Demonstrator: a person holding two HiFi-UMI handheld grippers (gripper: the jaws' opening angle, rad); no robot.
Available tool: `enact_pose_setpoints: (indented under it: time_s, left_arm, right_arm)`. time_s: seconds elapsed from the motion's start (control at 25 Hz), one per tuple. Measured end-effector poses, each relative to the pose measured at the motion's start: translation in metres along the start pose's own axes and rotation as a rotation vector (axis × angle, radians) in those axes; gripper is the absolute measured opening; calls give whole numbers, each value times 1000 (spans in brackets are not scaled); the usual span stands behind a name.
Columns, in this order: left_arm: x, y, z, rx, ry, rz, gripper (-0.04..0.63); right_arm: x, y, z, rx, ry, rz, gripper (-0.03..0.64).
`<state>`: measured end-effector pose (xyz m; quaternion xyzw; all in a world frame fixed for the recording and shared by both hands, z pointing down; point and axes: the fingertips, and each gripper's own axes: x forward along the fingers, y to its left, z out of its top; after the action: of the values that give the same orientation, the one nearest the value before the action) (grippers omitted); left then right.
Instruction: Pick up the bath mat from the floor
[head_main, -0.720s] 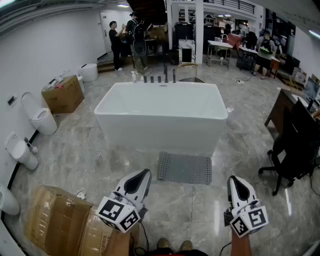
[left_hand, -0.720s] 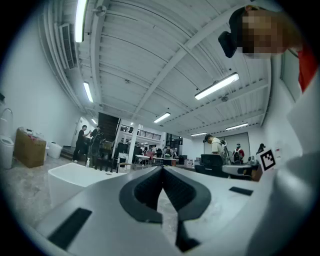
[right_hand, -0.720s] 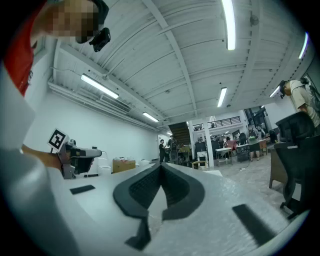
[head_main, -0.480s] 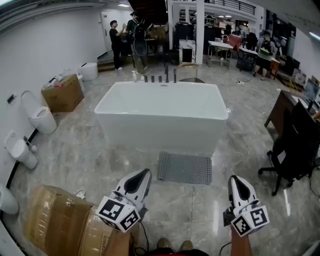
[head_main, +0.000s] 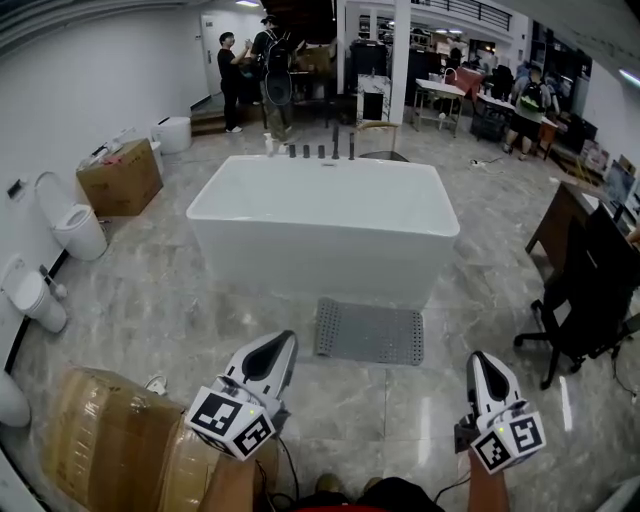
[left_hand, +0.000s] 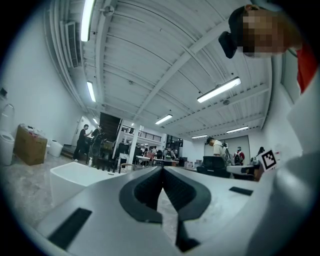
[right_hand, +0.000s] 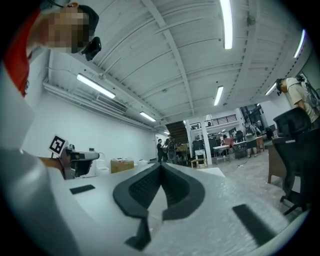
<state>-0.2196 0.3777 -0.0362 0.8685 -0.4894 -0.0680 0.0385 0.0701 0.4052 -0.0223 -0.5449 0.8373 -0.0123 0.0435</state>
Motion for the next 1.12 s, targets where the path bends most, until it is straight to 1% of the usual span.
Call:
enact_pose_setpoints:
  time_s: [0.16,0.36,0.6,0.72,0.84,1.12]
  left_arm:
    - [1,10,2,-8,-10,-1,11]
    - [7,31,5,5,-36,-19,11]
    - [29,53,11,21,-38,12,11]
    - [49,62,6,33,-28,22,11]
    - [78,71,-2,42,-8,48,11]
    - [178,93,-17,71,6,83,11]
  right_arm:
    - [4,6,-1,-16,8,-2,3]
    - [24,12,3,-22,-10,-5,3]
    - [57,1,3,-46,-30,5,3]
    - [78,-17,-1,-51,-37,9,3]
    - [102,-44,-9,-57,-36,13,3]
    - [171,-130,-22,-70,-21,13,3]
